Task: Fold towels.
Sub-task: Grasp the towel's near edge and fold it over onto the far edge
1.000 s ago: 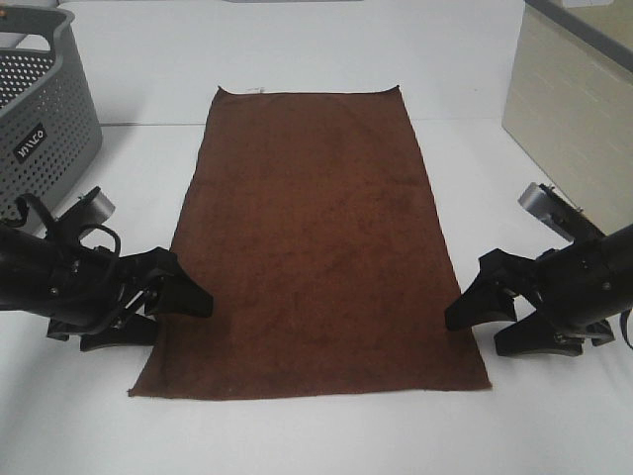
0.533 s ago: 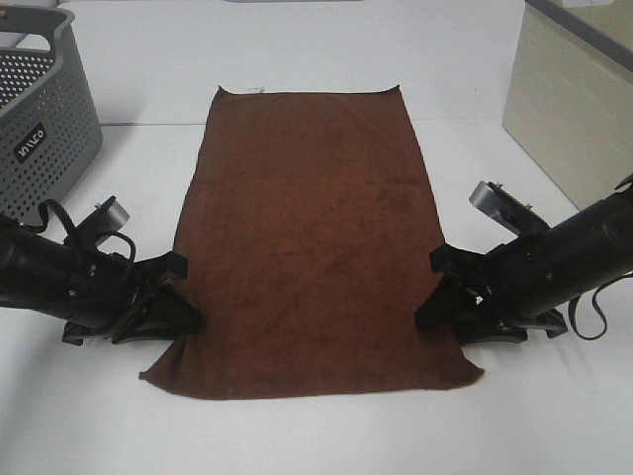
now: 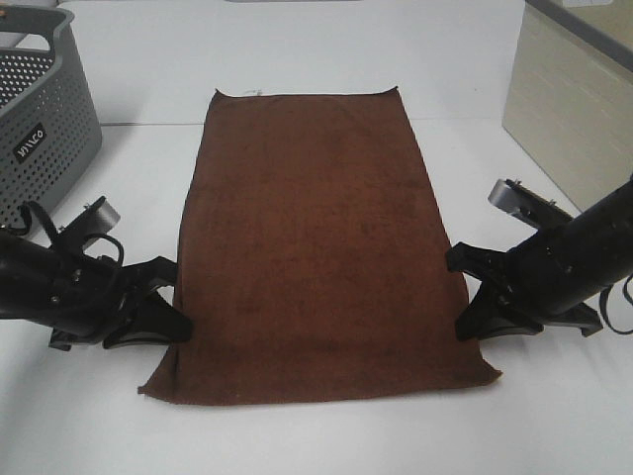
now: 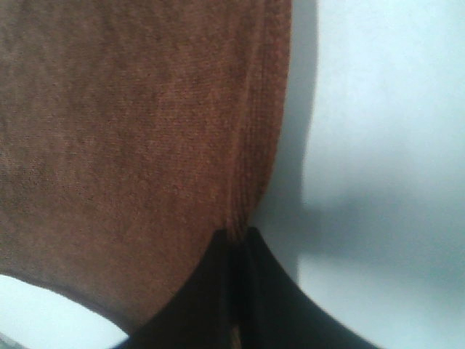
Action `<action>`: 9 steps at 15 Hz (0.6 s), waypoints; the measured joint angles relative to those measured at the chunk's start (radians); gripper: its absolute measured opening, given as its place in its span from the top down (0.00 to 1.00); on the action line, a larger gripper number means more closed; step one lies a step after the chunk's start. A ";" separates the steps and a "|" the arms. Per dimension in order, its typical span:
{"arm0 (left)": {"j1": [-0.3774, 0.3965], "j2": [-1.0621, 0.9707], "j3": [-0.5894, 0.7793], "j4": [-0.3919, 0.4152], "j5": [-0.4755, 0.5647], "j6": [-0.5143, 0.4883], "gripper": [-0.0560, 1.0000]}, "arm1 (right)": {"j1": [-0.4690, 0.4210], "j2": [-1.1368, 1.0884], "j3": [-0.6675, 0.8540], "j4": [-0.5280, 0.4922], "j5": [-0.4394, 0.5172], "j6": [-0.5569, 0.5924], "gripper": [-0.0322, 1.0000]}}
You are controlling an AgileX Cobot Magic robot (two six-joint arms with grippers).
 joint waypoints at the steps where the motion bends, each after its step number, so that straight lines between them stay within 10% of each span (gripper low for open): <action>1: 0.000 -0.047 0.039 0.000 -0.003 0.000 0.94 | 0.000 -0.043 0.018 -0.036 0.015 0.037 0.97; 9: -0.001 -0.377 0.397 0.005 0.013 -0.003 0.94 | 0.000 -0.330 0.372 -0.036 0.062 0.063 0.97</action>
